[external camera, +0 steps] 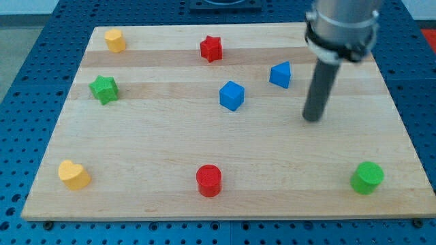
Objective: Point your arm at the right side of the green circle
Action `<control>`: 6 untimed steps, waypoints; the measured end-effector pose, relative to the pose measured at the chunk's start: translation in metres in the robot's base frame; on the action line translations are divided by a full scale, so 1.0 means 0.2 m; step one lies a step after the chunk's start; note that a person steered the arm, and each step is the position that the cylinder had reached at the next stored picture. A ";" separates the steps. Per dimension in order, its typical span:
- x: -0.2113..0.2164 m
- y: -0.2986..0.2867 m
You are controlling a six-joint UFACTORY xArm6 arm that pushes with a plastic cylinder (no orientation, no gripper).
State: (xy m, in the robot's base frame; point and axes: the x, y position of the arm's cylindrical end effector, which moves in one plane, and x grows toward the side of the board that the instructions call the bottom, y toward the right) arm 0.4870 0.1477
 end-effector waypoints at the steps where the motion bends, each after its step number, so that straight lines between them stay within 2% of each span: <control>1: 0.29 0.09; 2: 0.29 0.17; 3: 0.25 0.48; 4: 0.24 0.56; 5: 0.51 0.55; 6: 0.64 0.55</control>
